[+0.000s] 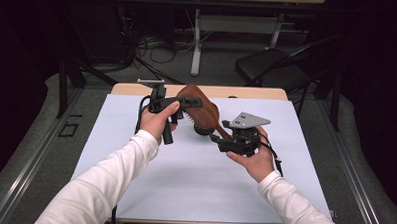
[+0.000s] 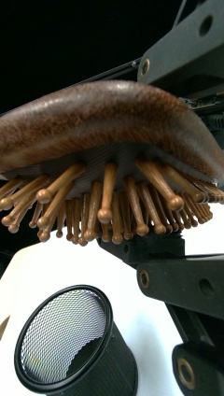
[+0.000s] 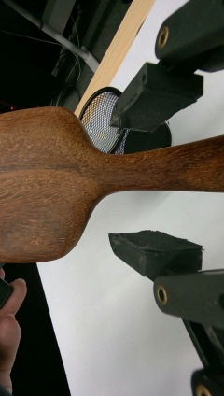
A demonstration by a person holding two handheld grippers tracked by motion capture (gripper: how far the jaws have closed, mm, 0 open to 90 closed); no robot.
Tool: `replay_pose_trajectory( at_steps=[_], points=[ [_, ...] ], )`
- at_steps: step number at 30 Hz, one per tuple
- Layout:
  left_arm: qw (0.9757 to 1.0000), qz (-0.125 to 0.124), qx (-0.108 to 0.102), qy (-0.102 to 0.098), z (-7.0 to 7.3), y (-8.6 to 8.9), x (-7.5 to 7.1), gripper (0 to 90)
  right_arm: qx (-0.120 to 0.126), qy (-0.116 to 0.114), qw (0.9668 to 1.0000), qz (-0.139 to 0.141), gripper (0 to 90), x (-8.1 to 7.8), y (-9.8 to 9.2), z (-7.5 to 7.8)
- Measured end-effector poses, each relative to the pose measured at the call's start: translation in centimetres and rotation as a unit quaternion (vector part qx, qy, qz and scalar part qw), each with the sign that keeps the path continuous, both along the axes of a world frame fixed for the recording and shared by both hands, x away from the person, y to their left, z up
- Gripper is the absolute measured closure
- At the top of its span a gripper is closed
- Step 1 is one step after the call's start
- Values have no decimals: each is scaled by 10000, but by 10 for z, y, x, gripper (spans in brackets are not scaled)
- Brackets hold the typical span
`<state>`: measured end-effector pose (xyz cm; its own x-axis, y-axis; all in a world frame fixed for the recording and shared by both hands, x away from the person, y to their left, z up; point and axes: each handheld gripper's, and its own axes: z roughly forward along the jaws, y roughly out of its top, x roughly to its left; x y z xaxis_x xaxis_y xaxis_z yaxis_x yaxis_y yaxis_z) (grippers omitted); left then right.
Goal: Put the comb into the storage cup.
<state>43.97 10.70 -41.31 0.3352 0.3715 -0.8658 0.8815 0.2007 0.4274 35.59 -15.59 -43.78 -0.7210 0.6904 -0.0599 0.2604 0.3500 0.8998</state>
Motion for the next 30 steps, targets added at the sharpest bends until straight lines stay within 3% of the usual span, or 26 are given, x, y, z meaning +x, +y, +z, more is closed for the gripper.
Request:
replay_pose_trajectory(
  at_steps=[10, 13, 16, 21, 24, 30],
  points=[
    [10000, 43, 17, -1, 0, 2, 1, 498, -79, -24, 10000, -12, 381, 2, -3, 2],
    [10000, 64, 9, -7, 0, 3, 2, 497, -16, 163, 9999, -19, 379, 2, -6, 4],
    [10000, 82, 19, -15, 0, 4, 2, 497, 35, 177, 9998, 8, 376, 2, -7, 5],
    [9999, 98, 39, -35, -1, 5, 2, 497, 245, 133, 9996, 97, 269, 1, -10, 7],
    [9999, 125, 41, -36, -1, 5, 3, 497, 183, 135, 9997, 101, 195, 2, -9, 6],
    [9999, 147, 57, -35, -1, 6, 3, 498, 113, 232, 9996, -61, 138, -1, -5, 6]
  ],
)
